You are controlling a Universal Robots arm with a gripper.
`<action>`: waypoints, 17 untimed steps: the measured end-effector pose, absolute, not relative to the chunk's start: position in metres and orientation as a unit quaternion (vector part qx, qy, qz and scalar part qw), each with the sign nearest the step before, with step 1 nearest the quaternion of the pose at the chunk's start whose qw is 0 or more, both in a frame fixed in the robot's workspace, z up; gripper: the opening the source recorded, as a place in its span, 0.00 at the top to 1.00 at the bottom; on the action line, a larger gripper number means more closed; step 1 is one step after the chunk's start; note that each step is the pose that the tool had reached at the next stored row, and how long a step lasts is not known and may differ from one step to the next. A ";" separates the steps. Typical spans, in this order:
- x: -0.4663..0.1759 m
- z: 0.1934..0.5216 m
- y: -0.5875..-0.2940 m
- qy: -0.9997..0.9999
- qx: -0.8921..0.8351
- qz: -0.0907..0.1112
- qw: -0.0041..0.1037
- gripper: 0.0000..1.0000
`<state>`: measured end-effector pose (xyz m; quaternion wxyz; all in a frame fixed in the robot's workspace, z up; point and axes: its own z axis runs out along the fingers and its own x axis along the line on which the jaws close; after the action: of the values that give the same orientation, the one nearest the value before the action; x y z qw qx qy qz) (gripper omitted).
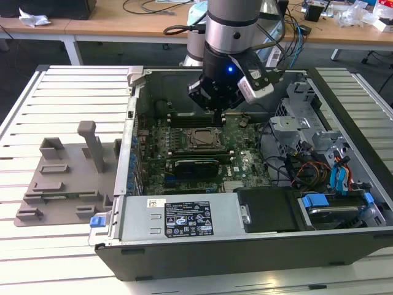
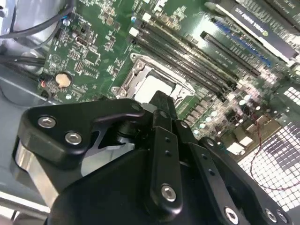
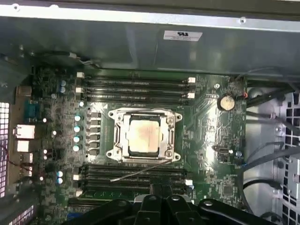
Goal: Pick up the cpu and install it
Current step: 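Install the second cpu locking lever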
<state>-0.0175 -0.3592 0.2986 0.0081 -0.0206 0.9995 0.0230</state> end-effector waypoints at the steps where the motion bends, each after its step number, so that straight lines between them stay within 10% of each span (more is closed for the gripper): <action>1: -0.018 0.298 -0.365 0.999 -0.020 0.047 0.009 0.89; 8: -0.018 0.298 -0.370 0.991 -0.020 0.133 0.010 0.89; 14: -0.019 0.298 -0.382 0.991 -0.020 0.130 0.010 0.89; 17: -0.019 0.298 -0.385 0.996 -0.020 0.085 0.009 0.89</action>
<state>-0.0187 -0.3850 0.2978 0.0094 -0.0201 0.9961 0.0853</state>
